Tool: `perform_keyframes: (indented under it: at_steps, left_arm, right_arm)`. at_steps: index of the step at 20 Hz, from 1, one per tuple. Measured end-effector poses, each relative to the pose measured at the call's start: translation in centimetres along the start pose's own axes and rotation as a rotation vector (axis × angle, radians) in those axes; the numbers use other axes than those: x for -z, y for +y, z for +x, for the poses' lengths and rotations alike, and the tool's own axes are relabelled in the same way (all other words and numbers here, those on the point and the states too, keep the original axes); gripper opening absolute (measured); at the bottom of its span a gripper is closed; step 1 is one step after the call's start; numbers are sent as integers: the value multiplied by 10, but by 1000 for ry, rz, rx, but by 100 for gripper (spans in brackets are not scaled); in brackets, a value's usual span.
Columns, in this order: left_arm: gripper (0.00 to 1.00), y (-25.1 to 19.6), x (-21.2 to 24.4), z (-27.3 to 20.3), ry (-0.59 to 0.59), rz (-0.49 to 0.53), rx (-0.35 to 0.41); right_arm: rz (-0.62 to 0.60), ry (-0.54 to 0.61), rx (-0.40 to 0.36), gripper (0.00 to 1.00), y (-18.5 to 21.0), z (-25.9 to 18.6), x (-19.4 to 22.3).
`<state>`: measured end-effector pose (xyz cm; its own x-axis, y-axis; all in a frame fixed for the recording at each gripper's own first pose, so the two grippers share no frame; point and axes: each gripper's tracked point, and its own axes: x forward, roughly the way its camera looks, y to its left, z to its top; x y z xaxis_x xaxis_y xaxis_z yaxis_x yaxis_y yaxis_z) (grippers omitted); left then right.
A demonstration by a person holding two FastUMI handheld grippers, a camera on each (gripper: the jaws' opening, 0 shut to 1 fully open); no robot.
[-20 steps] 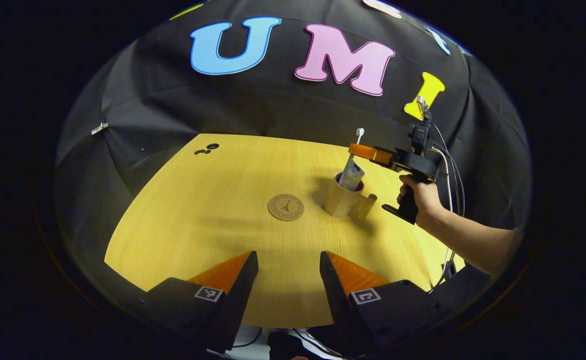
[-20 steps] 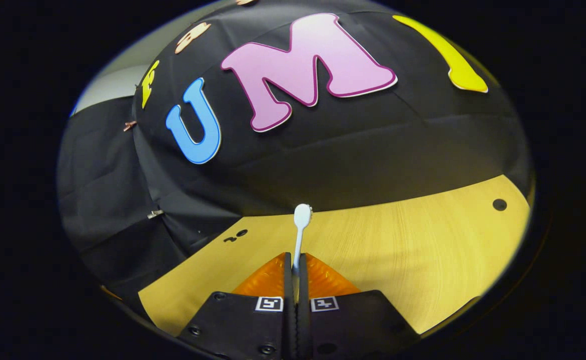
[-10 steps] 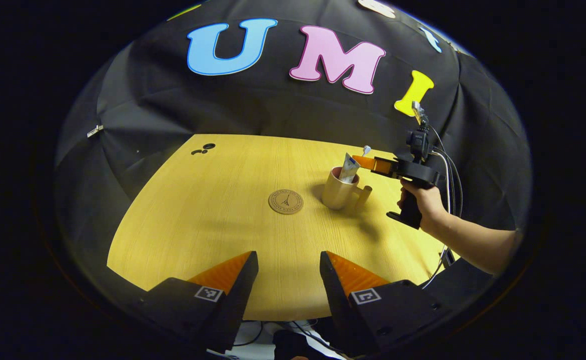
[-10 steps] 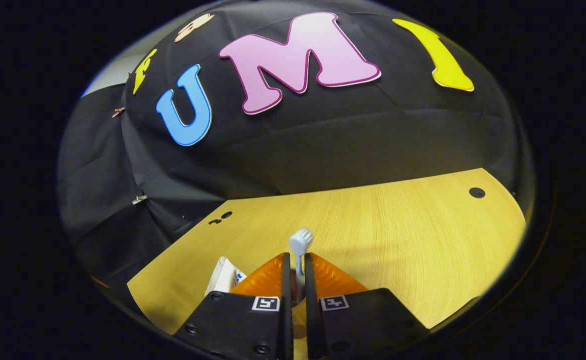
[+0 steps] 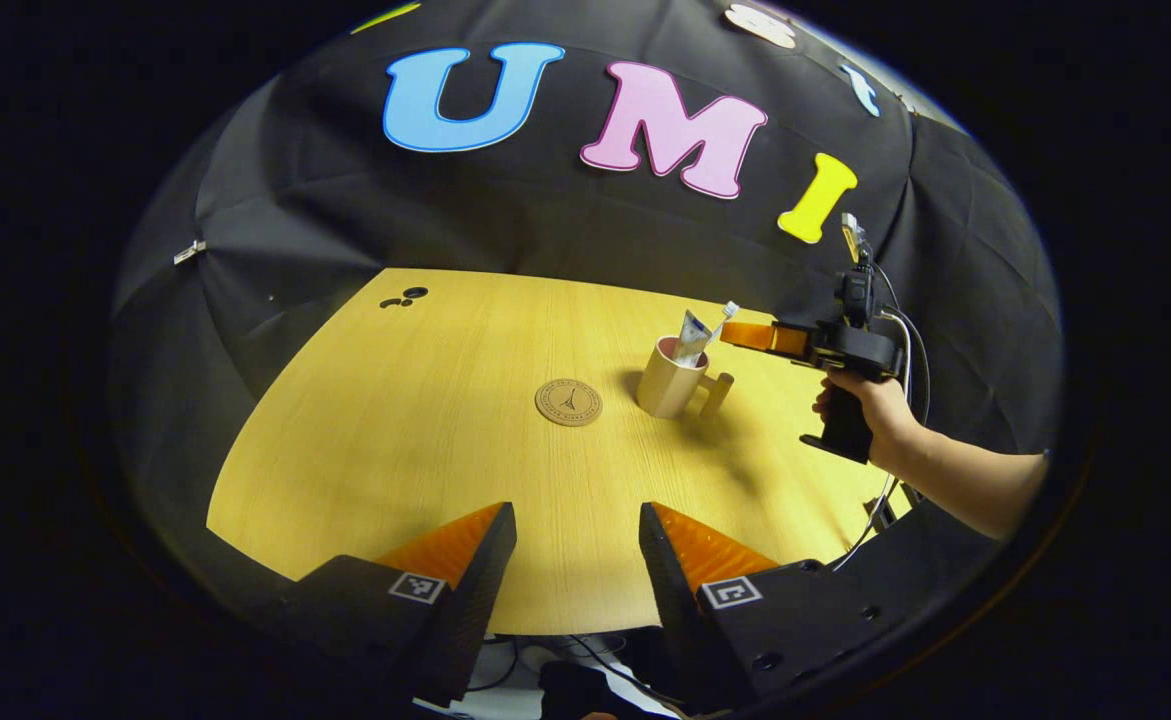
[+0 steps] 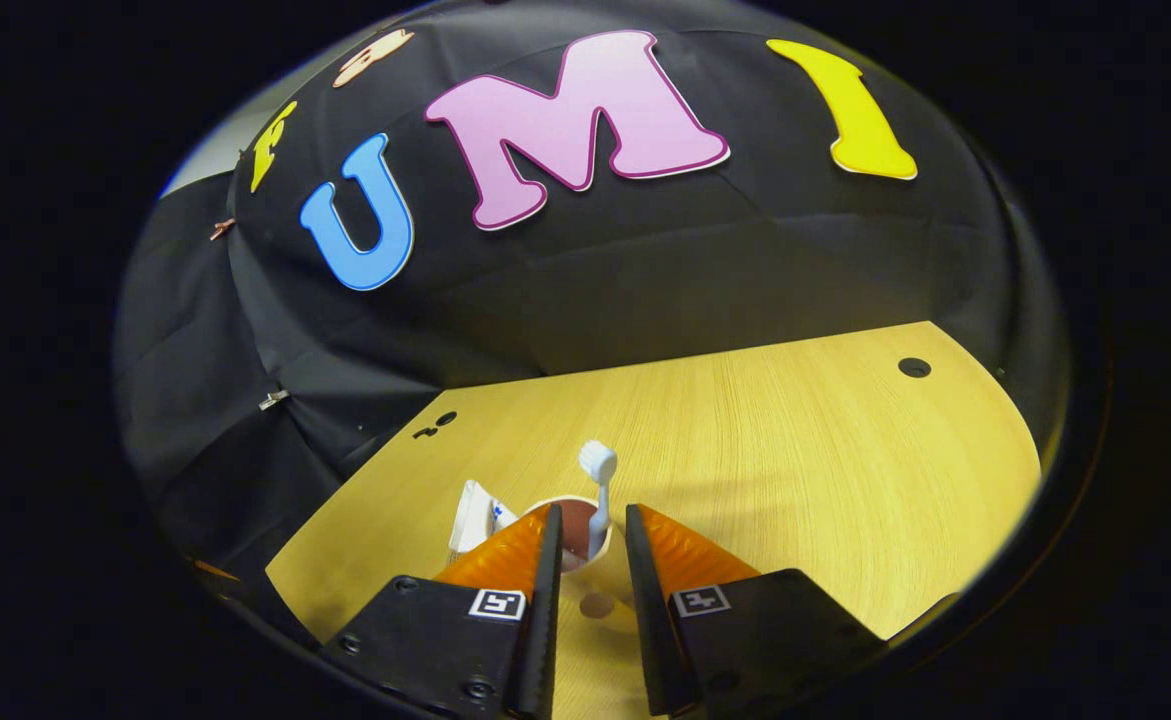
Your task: Put the toothbrush and toothpaste on the desktop into the cup, then pick up the cup and place it on the coaster on the desktop.
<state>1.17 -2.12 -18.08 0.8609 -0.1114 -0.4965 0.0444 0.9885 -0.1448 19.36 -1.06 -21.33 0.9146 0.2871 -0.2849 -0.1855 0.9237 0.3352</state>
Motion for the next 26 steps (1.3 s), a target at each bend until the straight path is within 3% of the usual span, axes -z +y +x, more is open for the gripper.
perform_keyframes:
  at_steps: [4,5,6,7,8,9,11,18,26]
  left_arm:
    - [78,5,-9,-2,-37,6,14]
    - [77,5,-11,-3,-44,1,17]
    - [77,5,-14,-3,-52,-3,17]
    - [78,8,-16,-7,-60,-1,13]
    - [78,10,-18,-9,-68,5,10]
    - [78,12,-20,-9,-75,13,9]
    - [78,11,-19,-10,-85,35,8]
    - [78,6,-4,-12,-77,76,19]
    - [78,13,13,-15,-57,32,-1]
  right_arm:
    - [53,88,-9,42,3,-14,12]
    - [54,113,-3,35,2,-17,16]
    - [53,137,-3,45,2,-20,18]
    - [42,161,0,45,2,-23,22]
    - [26,190,2,35,2,-23,27]
    - [5,220,2,46,2,-24,32]
    - [-55,285,8,48,0,-25,44]
    - [-261,501,21,50,-2,-17,76]
    - [-370,674,32,50,-6,10,101]
